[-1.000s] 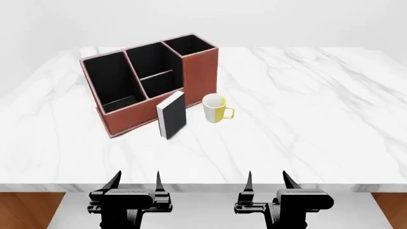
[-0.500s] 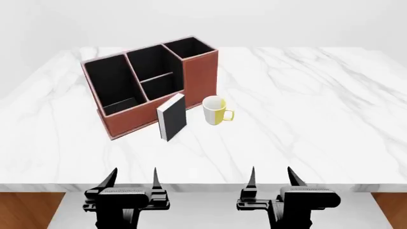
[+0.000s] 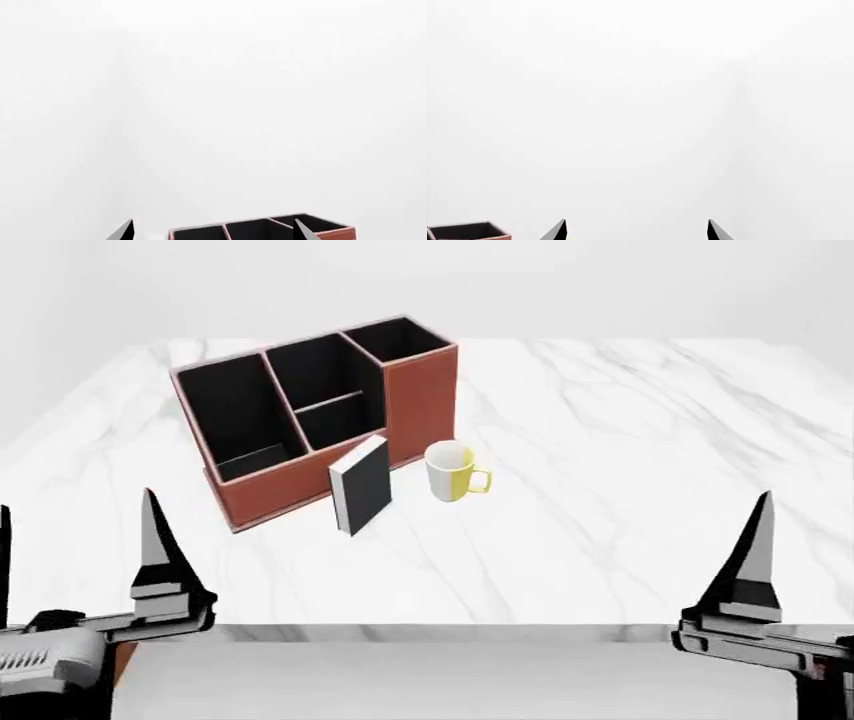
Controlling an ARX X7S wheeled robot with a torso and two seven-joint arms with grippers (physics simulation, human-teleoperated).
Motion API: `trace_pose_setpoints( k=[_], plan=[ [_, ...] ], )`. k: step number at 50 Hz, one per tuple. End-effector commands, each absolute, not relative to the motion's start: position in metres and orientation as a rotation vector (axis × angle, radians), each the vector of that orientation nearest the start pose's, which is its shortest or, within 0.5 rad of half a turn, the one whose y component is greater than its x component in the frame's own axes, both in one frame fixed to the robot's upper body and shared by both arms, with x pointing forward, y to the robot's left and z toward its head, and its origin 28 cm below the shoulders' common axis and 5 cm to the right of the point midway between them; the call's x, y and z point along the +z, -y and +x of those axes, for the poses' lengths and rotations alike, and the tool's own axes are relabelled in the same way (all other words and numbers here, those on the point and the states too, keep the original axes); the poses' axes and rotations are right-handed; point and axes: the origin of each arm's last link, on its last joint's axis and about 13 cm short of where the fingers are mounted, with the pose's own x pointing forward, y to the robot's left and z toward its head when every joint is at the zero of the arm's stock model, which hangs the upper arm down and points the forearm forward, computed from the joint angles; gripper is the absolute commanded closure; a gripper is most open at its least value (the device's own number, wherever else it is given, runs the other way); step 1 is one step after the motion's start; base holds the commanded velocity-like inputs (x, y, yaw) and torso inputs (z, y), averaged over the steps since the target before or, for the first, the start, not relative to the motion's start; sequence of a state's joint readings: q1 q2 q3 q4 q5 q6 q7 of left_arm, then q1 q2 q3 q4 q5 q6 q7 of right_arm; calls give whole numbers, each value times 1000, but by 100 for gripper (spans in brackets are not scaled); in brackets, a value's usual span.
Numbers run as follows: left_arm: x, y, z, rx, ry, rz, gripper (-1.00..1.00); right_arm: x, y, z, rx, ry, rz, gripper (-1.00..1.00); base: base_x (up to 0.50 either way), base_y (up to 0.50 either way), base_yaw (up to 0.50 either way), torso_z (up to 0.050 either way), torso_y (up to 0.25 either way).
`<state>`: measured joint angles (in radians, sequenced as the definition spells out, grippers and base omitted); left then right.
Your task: Pick up the book and place it in the right compartment of the caddy.
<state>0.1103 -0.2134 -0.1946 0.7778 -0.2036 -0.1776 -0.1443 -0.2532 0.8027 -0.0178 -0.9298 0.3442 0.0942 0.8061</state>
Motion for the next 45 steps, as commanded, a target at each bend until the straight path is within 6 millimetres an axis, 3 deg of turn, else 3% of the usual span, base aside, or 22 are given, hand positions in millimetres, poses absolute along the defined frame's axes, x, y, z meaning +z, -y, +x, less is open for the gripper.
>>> trace_pose_setpoints(
  k=[1, 27, 45],
  plan=[
    [177, -268, 145, 227, 632, 77, -100, 201, 148, 107, -255, 566, -126, -100, 0, 0, 0, 0, 0],
    [177, -266, 144, 223, 639, 90, -100, 198, 147, 111, -227, 542, -115, -100, 10, 0, 0, 0, 0],
    [176, -265, 143, 219, 640, 97, -100, 195, 147, 114, -201, 515, -91, -100, 488, 0, 0, 0, 0]
  ],
)
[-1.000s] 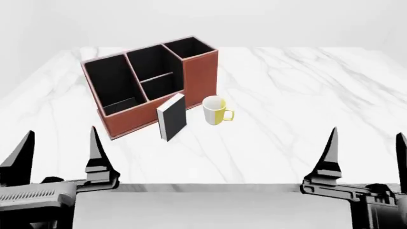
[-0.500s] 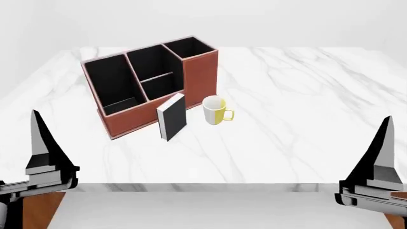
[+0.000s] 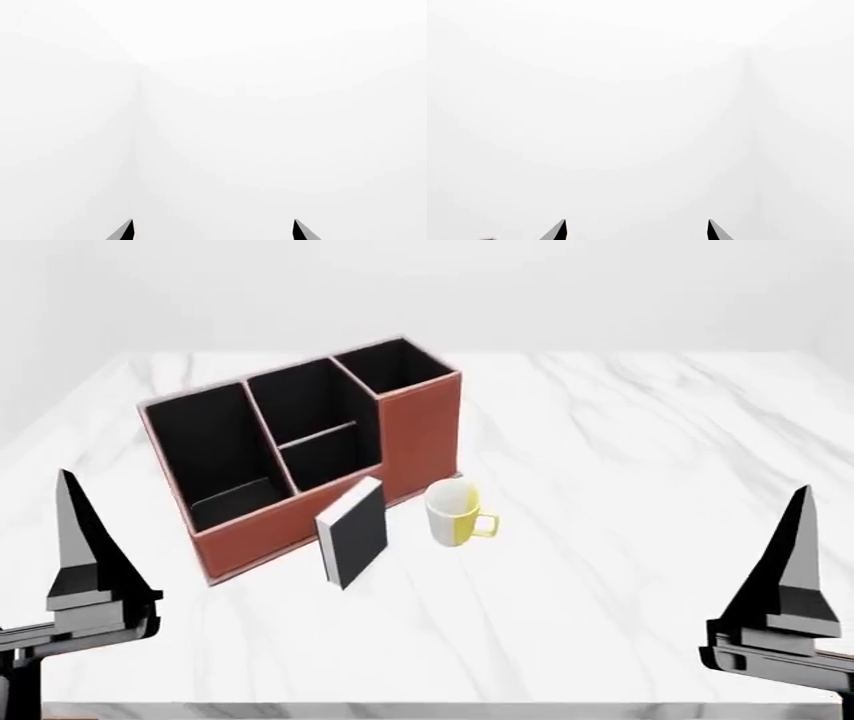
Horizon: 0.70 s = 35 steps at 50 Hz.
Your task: Pick up the book and place it in the right compartment of the caddy.
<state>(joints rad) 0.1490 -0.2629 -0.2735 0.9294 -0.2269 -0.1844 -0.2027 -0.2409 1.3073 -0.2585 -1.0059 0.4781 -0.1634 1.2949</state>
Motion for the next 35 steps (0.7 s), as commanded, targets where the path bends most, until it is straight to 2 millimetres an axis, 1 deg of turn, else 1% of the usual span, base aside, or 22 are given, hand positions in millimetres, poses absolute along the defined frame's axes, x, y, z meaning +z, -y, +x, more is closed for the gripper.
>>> trace_pose_setpoints(
  k=[1, 5, 16, 35],
  plan=[
    [176, -264, 143, 219, 639, 96, -100, 195, 147, 114, -199, 516, -91, -100, 500, 0, 0, 0, 0],
    [176, -264, 143, 219, 641, 97, -100, 195, 147, 114, -199, 510, -87, -100, 500, -178, 0, 0, 0],
    [175, -265, 143, 219, 640, 99, -100, 195, 147, 114, -193, 510, -88, -100, 478, -304, 0, 0, 1],
    [175, -265, 143, 216, 640, 102, -100, 193, 145, 114, -179, 499, -103, -100, 500, -147, 0, 0, 2]
  ],
)
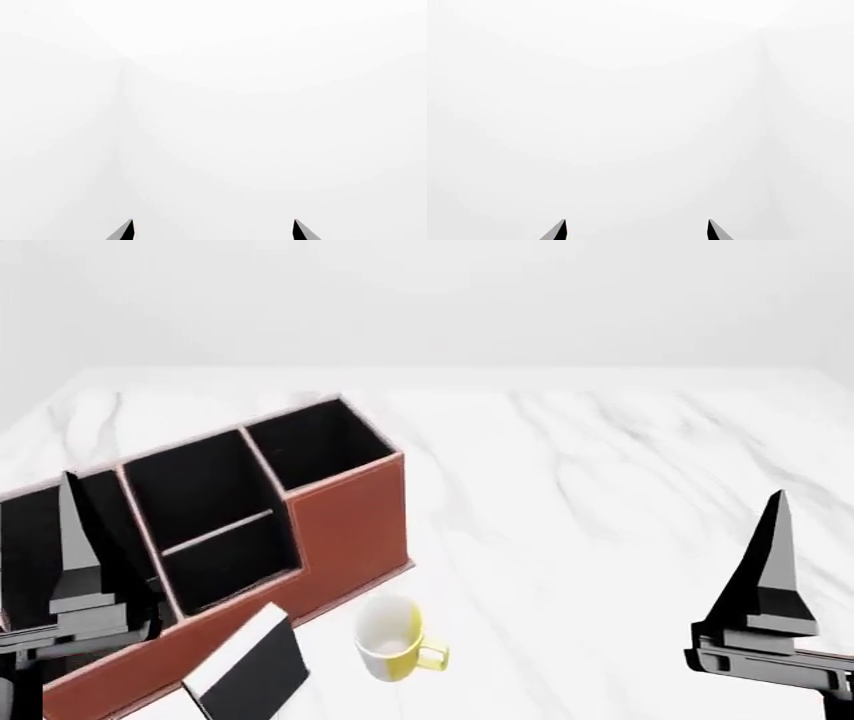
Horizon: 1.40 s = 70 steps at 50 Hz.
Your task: Pick up the book and place it in the right compartment of the caddy.
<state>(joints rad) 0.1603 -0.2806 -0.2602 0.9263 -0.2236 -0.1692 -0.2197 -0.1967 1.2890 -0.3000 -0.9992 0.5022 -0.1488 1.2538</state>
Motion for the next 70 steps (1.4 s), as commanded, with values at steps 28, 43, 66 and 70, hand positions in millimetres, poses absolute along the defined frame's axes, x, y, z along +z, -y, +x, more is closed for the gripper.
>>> trace_pose_setpoints(
  k=[28, 43, 66, 70],
  plan=[
    [175, -263, 142, 207, 640, 105, -100, 192, 144, 115, -164, 527, -118, -100, 250, -53, 0, 0, 1],
    [168, -258, 154, 115, 468, 9, -100, 190, 143, 121, -156, 521, -113, -100, 0, 0, 0, 0, 0],
    [183, -271, 166, -266, -101, -40, -100, 198, 146, 123, -153, 537, -143, -100, 0, 0, 0, 0, 0],
    [188, -276, 166, -274, -140, 2, -100, 198, 147, 123, -153, 534, -149, -100, 0, 0, 0, 0, 0]
  ],
)
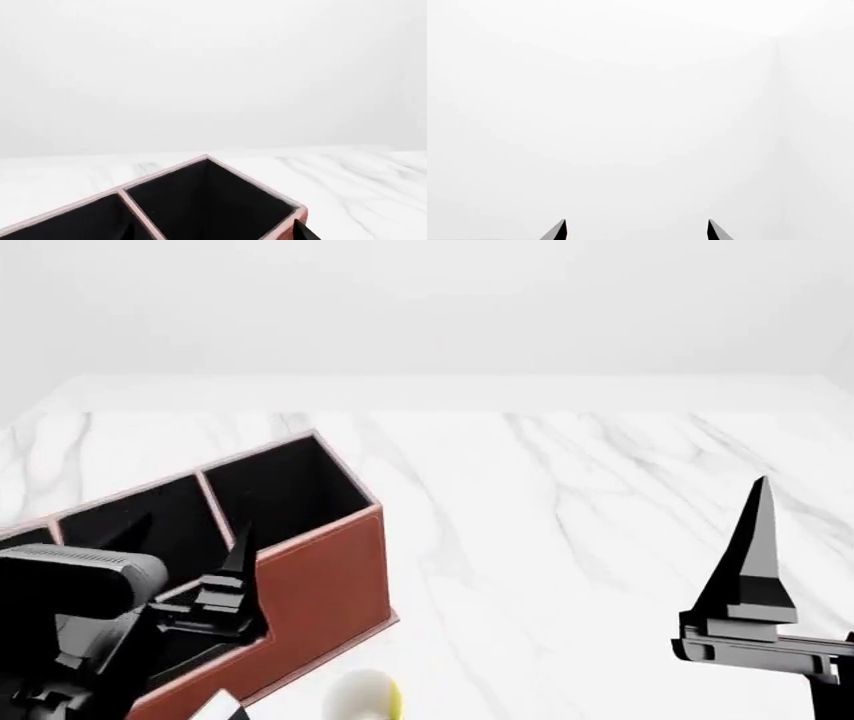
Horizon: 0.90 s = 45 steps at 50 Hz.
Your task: Pick up the book and place it in the right compartment of the caddy.
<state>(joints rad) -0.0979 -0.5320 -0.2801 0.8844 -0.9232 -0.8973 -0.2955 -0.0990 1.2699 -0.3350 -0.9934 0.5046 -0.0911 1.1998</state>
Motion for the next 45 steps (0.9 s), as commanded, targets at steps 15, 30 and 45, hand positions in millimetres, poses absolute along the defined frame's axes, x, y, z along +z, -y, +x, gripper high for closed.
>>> trace_pose_setpoints(
  k=[15, 30, 45],
  plan=[
    [186, -284, 158, -292, -365, 35, -100, 195, 146, 127, -146, 518, -153, -100, 0, 0, 0, 0, 0],
    [180, -290, 149, -274, -512, 73, -100, 192, 147, 129, -147, 502, -157, -100, 0, 0, 0, 0, 0],
    [178, -294, 141, -247, -597, 81, -100, 190, 147, 131, -151, 487, -164, -100, 0, 0, 0, 0, 0]
  ],
)
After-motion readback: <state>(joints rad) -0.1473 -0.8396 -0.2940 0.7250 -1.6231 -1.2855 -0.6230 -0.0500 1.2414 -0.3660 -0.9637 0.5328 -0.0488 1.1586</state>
